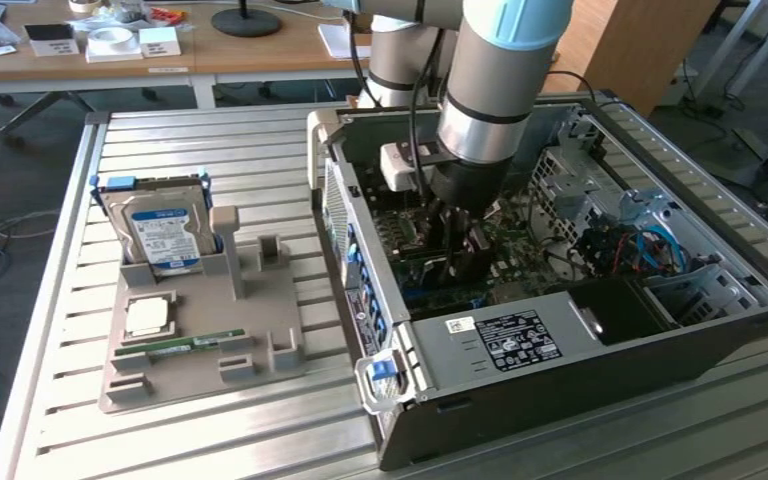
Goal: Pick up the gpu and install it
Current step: 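Insert the gpu into the slot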
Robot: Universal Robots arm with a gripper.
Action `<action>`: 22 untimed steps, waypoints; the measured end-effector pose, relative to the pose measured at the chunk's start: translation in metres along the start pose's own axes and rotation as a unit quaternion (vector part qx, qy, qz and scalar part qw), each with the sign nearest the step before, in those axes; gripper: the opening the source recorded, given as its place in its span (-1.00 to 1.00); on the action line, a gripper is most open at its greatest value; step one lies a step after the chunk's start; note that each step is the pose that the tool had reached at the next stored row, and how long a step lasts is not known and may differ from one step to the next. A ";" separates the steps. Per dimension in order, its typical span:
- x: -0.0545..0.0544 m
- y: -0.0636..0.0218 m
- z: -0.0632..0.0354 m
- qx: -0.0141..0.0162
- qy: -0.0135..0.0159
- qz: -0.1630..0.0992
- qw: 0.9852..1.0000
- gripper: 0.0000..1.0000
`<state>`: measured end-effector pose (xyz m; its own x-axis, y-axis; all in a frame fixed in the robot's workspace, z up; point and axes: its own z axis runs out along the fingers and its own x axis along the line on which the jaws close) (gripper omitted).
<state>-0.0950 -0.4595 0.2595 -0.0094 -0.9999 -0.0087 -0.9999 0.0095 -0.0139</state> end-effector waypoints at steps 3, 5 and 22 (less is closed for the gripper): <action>0.000 -0.0001 -0.0109 0.000 0.000 0.000 1.000 0.27; 0.000 -0.0002 -0.0183 0.000 0.000 0.000 1.000 0.27; -0.001 -0.0009 -0.0709 0.000 0.001 0.000 1.000 0.27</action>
<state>-0.0951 -0.4594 0.3304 -0.0095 -0.9999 -0.0072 -0.9999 0.0096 -0.0140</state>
